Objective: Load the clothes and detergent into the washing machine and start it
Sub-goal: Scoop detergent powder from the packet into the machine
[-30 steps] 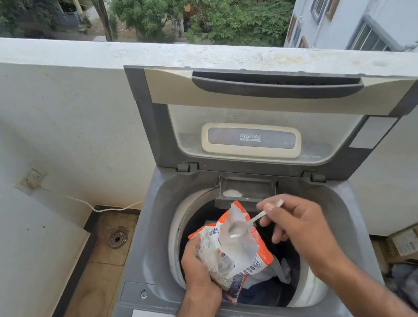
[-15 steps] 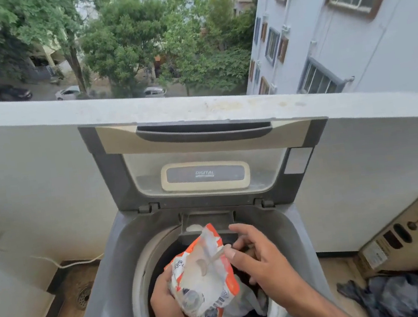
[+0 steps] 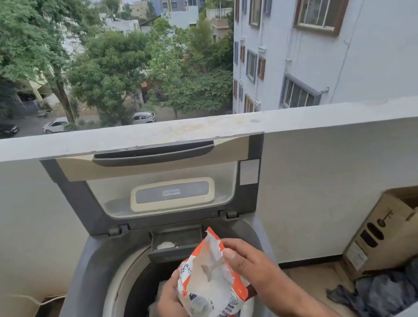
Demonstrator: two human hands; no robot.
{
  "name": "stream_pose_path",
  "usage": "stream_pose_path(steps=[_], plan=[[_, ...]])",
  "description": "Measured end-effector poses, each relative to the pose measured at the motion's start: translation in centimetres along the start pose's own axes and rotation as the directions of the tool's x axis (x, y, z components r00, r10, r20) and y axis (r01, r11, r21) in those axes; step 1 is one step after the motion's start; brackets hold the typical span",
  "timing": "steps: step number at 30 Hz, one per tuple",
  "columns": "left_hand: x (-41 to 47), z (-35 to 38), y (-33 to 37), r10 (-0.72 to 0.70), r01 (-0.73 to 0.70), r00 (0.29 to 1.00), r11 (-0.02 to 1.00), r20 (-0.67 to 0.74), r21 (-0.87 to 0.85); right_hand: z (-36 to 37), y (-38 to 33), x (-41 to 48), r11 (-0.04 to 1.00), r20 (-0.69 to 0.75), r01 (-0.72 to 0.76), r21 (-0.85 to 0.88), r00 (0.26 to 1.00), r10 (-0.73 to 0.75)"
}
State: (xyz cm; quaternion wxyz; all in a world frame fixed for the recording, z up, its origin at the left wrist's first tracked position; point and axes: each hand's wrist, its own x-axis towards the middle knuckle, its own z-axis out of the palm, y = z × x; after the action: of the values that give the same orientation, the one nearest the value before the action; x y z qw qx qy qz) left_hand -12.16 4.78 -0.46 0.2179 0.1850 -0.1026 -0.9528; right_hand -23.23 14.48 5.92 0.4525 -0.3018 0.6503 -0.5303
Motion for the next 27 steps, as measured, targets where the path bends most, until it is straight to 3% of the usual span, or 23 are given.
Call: stream_pose_path(steps=[2, 3, 5, 6, 11, 14, 18, 22, 27], plan=[[-1.0, 1.7, -0.7, 0.03, -0.021, 0.98, 0.999, 0.199, -0.044, -0.6, -0.1, -1.0, 1.0, -0.024, 0.003, 0.013, 1.0, -0.003], [-1.2, 3.0, -0.4, 0.018, -0.009, 0.982, 0.999, 0.186, -0.045, -0.8, -0.1, -1.7, 1.0, -0.038, 0.01, 0.022, 0.999, -0.009], [-1.3, 3.2, -0.5, 0.011, -0.009, 1.0, 0.996, -0.018, 0.087, -1.1, -0.3, -3.0, 0.999, -0.058, 0.022, 0.046, 0.998, -0.02], [-1.7, 3.6, -0.9, 0.053, -0.045, 0.997, 0.988, -0.053, 0.149, -1.1, -0.3, -3.8, 0.998, -0.067, 0.031, 0.045, 0.997, -0.028], [-2.7, 4.8, -1.2, -0.081, 0.119, 0.978, 0.973, -0.191, 0.197, 0.2, -0.2, -7.8, 0.997, -0.152, 0.065, 0.05, 0.987, -0.057], [-3.4, 4.7, -2.0, -0.17, 0.207, 0.965, 0.962, -0.198, 0.18, 1.3, 0.0, -10.0, 0.997, -0.237, 0.035, 0.067, 0.971, -0.018], [-4.4, 4.6, -5.0, -0.347, 0.379, 0.921, 0.904, -0.176, 0.2, 1.6, 0.7, -13.7, 0.993, -0.384, -0.072, 0.097, 0.917, 0.104], [-5.3, 5.3, -9.1, -0.405, 0.438, 0.899, 0.83, -0.166, 0.345, 0.7, 2.1, -17.9, 0.97, -0.535, -0.102, 0.219, 0.819, 0.207], [-7.5, 8.0, -15.4, -0.559, 0.602, 0.794, 0.672, -0.238, 0.431, -1.2, 3.2, -24.1, 0.93, -0.662, 0.037, 0.367, 0.713, 0.232]])
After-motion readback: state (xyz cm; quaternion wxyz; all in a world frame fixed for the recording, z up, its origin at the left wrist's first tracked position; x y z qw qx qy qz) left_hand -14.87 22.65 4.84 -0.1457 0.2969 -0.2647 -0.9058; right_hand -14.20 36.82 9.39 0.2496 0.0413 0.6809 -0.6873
